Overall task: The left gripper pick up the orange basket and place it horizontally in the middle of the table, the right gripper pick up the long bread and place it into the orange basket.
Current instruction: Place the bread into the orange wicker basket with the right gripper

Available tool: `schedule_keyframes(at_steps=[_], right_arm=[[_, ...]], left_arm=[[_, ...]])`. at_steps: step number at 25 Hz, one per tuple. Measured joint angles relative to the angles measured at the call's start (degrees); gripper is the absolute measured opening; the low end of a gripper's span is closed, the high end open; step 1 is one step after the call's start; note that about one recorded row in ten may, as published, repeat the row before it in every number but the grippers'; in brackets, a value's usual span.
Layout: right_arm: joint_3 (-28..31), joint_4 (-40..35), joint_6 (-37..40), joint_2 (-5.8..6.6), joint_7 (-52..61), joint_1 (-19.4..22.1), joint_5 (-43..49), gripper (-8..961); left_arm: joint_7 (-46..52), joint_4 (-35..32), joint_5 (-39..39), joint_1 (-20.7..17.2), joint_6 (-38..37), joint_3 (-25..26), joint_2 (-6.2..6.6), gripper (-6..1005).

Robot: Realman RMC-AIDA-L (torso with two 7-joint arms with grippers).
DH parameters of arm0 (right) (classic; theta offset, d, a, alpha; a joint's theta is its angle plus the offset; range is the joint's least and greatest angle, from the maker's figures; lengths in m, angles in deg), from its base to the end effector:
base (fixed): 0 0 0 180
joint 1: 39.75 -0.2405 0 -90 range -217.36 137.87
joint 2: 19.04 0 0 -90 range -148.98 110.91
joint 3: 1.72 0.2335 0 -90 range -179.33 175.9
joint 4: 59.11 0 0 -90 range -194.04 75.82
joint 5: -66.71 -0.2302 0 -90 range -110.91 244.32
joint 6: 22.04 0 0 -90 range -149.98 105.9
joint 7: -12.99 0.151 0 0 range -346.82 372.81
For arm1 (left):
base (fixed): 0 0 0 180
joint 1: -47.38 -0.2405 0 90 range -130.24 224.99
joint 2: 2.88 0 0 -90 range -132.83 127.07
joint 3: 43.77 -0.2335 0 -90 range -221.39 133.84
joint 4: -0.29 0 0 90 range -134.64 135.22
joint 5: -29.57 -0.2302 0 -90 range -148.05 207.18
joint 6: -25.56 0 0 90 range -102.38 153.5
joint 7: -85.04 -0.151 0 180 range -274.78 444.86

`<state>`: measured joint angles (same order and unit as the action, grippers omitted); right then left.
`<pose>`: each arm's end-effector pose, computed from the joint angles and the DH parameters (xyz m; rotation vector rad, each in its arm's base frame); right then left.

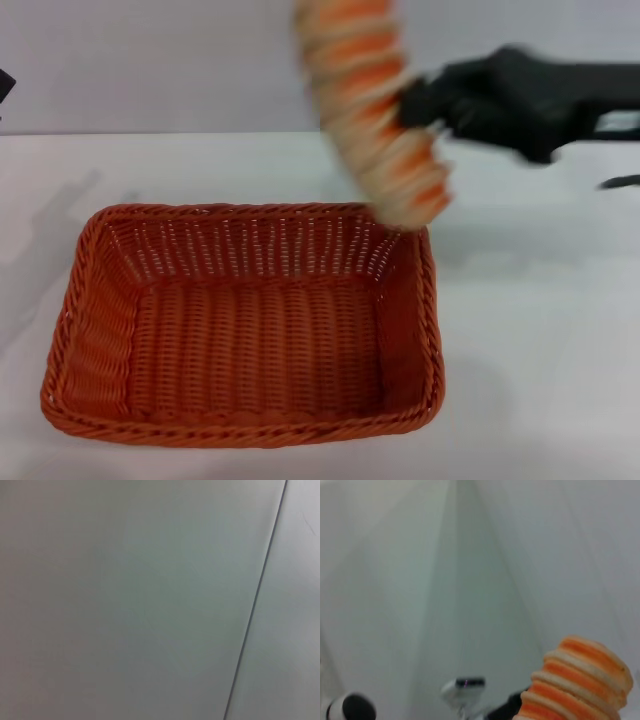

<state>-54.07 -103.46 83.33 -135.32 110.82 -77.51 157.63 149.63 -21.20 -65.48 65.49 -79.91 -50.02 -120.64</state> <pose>0.1327 0.3467 0.0447 2.7660 -0.4554 -1.1338 -0.3206 0.2631 0.0840 -1.8442 -0.6084 -1.3789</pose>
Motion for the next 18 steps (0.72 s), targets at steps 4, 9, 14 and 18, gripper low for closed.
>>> schedule_keyframes(at_steps=[4, 9, 14, 18], right_arm=[[-2.9, 1.5, -2.9, -0.89, -0.6, -1.8, 3.3, 135], [-7.2, 1.4, -5.3, -1.65, 0.1, -3.4, 8.6, 143], [-7.5, 1.3, -6.2, -1.67, 1.4, -3.6, 10.1, 172], [-7.3, 1.0, -5.9, -1.66, 1.4, -3.0, 9.8, 264]], left_arm=[[-0.1, 0.1, 0.0, 0.1, 0.0, 0.0, -0.07, 695], [-0.4, 0.9, -0.1, 0.0, 0.0, 0.0, -0.02, 695], [-0.4, 0.9, -0.1, -0.1, 0.0, -0.3, -0.01, 695], [-0.4, 0.9, -0.1, -0.1, 0.0, -0.5, -0.01, 695]])
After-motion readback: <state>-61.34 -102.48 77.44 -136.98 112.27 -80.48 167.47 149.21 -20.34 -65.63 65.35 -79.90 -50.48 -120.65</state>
